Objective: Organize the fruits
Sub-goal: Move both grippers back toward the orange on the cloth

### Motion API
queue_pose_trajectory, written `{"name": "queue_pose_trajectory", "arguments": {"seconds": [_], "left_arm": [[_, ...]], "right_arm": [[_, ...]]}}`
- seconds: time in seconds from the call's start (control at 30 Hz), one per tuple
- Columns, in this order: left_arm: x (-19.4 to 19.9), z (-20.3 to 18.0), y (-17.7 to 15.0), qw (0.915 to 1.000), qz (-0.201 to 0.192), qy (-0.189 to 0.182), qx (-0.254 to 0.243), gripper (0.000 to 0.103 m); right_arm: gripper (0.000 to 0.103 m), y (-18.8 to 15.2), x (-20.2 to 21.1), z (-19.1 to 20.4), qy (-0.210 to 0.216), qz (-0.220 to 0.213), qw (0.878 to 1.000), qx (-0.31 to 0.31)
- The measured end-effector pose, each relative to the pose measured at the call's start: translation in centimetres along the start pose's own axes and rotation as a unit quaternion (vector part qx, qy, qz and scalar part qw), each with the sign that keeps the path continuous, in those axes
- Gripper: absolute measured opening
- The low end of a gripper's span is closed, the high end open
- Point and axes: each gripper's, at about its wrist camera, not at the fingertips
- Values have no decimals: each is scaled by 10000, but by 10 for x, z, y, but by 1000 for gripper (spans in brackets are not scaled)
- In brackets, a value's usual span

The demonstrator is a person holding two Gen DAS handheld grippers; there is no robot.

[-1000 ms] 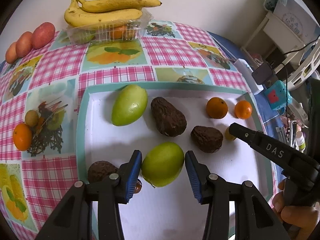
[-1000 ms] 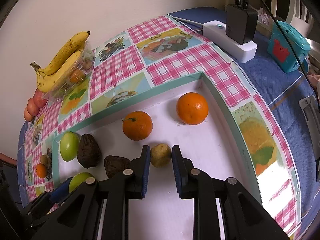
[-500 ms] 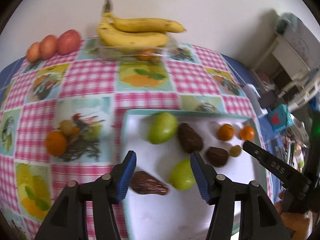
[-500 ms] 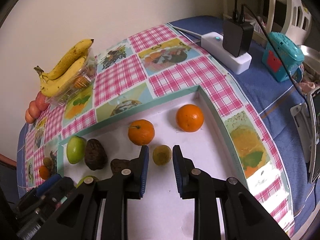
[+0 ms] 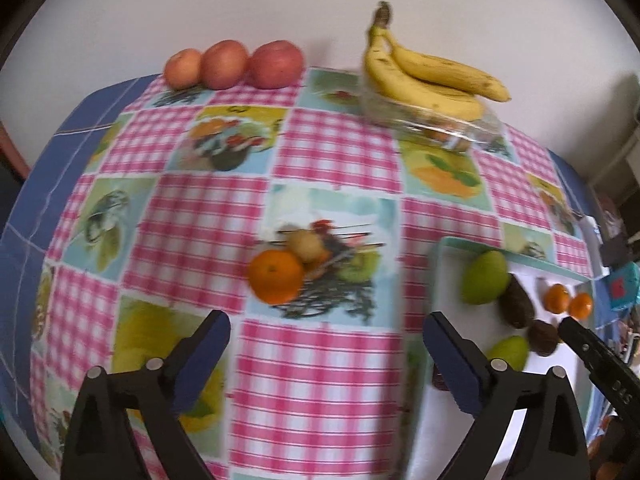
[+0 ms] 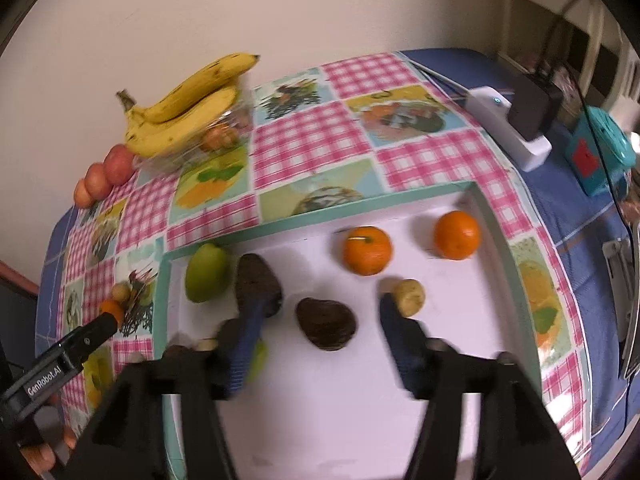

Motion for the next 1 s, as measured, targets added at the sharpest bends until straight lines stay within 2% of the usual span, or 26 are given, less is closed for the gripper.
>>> {"name": "queue_pose_trajectory", "arguments": {"seconds": [0.1, 0.17, 0.43, 0.57, 1.0], "left_arm": [[1, 10, -1, 9999, -25, 165, 37, 102], [1, 17, 1, 9996, -62, 251, 78, 103], [7, 39, 5, 9985, -240, 395, 308, 103], [9, 50, 7, 9977, -284, 438, 432, 103], [22, 89, 17, 9949, -495, 459, 745, 103]], "right_arm": [[72, -3, -2, 9, -81, 12, 9999, 143], [79, -4, -3, 13, -166, 18, 9996, 219], [83, -9, -7, 29, -281, 34, 9984, 493], [91, -10, -8, 33, -323, 29, 9977, 587], [92, -13, -9, 51, -438, -158, 9968, 654]]}}
Point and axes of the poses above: each gripper's, at about its wrist camera, not at the fingertips, and x roughly against the way its jaws point, z to its left, y to its top, and after that the axes turned 2 degrees about -y, right-handed
